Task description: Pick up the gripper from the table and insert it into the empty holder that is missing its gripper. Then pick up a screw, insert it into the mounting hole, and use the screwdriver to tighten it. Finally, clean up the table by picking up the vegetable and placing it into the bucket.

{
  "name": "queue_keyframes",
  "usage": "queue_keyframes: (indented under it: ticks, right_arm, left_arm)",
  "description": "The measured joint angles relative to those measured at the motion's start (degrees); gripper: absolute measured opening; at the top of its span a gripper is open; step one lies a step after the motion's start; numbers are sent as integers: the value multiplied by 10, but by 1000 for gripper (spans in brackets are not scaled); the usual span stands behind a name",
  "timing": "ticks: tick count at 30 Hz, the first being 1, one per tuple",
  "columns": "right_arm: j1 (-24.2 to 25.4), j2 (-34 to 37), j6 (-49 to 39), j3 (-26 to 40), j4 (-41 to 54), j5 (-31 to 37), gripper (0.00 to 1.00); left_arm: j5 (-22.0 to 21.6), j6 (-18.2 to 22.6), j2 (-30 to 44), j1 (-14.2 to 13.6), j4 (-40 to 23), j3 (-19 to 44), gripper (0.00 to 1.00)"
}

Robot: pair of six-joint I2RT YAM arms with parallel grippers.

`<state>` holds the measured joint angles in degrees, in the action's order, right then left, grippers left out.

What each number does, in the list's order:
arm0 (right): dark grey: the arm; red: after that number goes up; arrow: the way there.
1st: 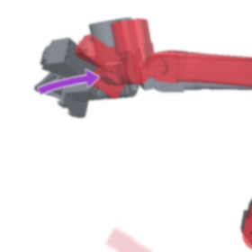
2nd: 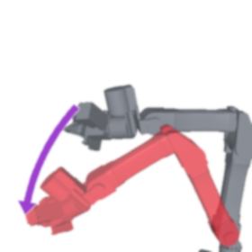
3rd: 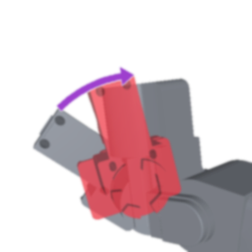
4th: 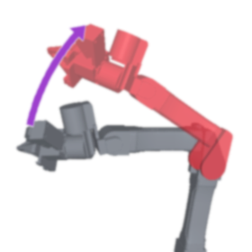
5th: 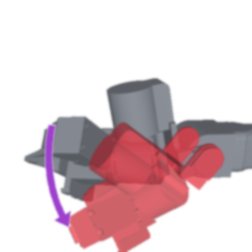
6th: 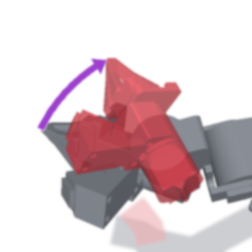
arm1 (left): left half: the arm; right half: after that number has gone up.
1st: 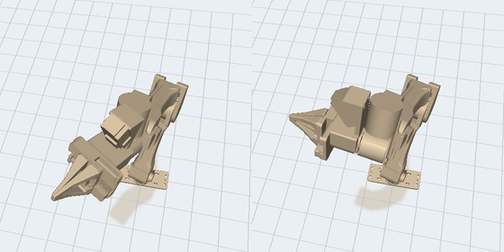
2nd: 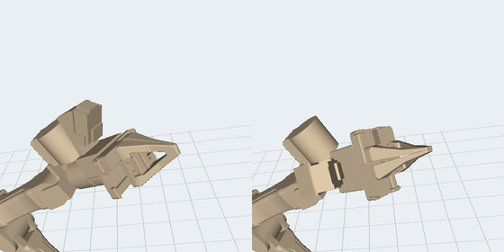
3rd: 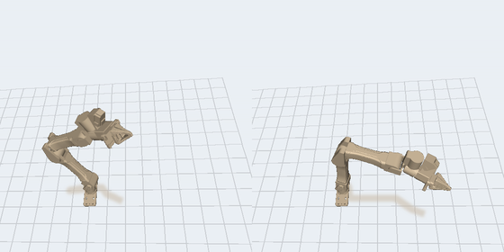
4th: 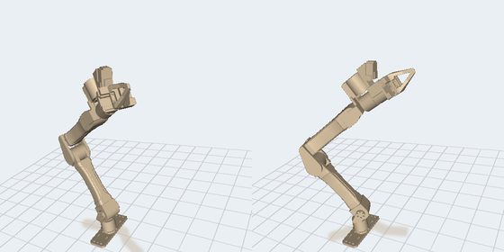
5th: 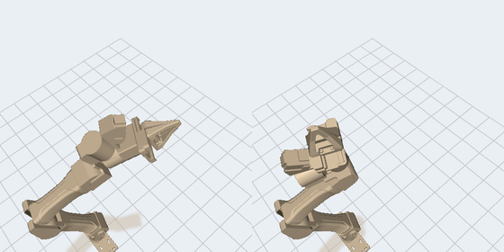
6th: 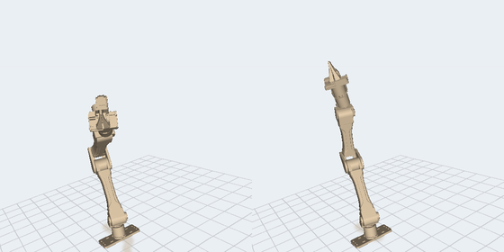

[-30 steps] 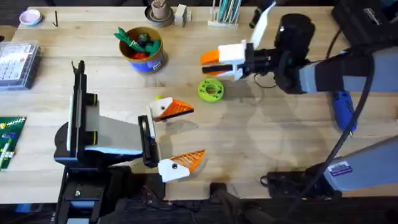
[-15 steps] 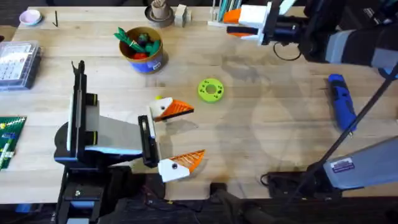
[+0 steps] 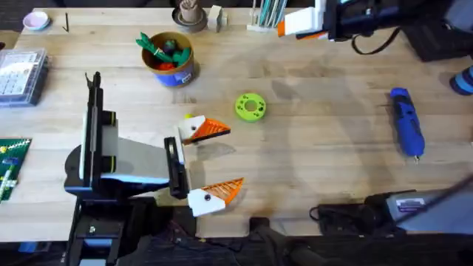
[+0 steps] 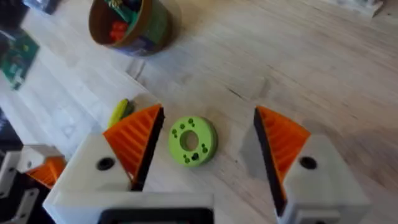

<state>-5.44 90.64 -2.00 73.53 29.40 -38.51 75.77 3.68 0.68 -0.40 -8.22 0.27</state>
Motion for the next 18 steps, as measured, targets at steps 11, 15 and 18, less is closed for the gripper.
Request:
queue_keyframes:
  ticks: [11, 15, 18]
  right_arm:
    - [-111, -82, -107, 12, 221, 205, 918]
    - [-158, -82, -116, 12, 256, 255, 917]
    - [-180, -82, -118, 12, 255, 271, 917]
  left_arm:
    - [1, 0, 0, 0, 0, 0, 993]
    - [1, 0, 0, 0, 0, 0, 993]
    - [1, 0, 0, 0, 0, 0, 993]
